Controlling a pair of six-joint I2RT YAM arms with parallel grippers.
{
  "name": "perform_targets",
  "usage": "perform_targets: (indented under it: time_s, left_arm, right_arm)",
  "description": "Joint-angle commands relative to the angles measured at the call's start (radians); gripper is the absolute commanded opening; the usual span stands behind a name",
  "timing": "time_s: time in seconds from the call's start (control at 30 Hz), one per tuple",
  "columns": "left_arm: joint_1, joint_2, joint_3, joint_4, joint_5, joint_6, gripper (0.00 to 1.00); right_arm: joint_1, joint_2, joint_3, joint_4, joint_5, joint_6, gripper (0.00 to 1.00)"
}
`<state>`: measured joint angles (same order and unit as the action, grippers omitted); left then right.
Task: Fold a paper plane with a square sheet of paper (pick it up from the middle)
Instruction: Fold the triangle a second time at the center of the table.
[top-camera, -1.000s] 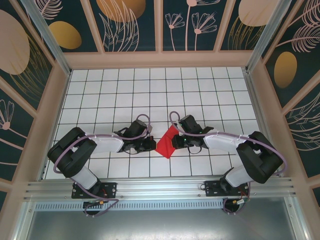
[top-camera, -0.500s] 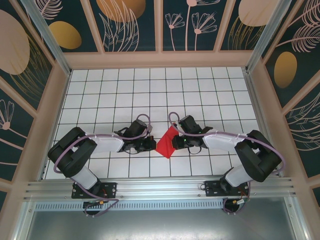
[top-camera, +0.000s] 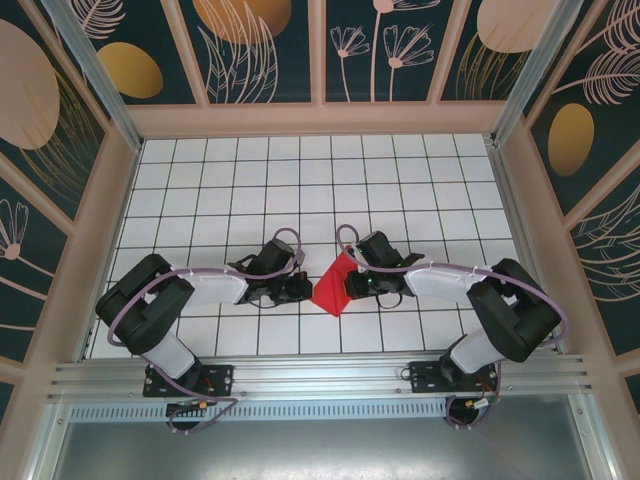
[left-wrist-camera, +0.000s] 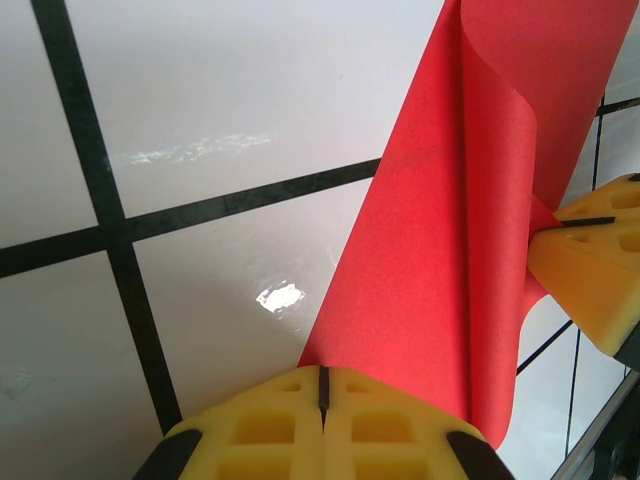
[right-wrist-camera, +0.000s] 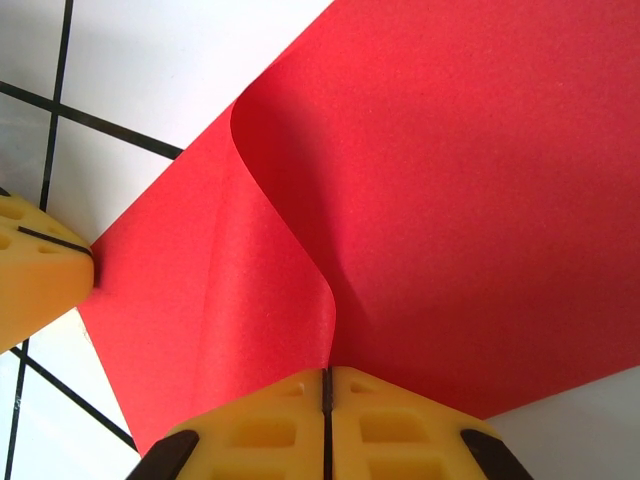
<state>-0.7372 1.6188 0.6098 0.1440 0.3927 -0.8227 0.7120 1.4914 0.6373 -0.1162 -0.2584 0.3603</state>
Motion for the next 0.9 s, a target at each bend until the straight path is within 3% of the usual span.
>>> perform_targets:
  time_s: [0.0, 0.87]
  left_arm:
    - [0.002, 0.042, -0.007, -0.092, -0.065, 0.026, 0.03]
    - [0.002, 0.035, 0.001, -0.096, -0.066, 0.032, 0.05]
  right_arm:
    - [-0.005, 0.012, 0.03, 0.003, 0.015, -0.018, 0.1]
    - [-0.005, 0.089, 0.028, -0.012, 0.027, -0.03, 0.1]
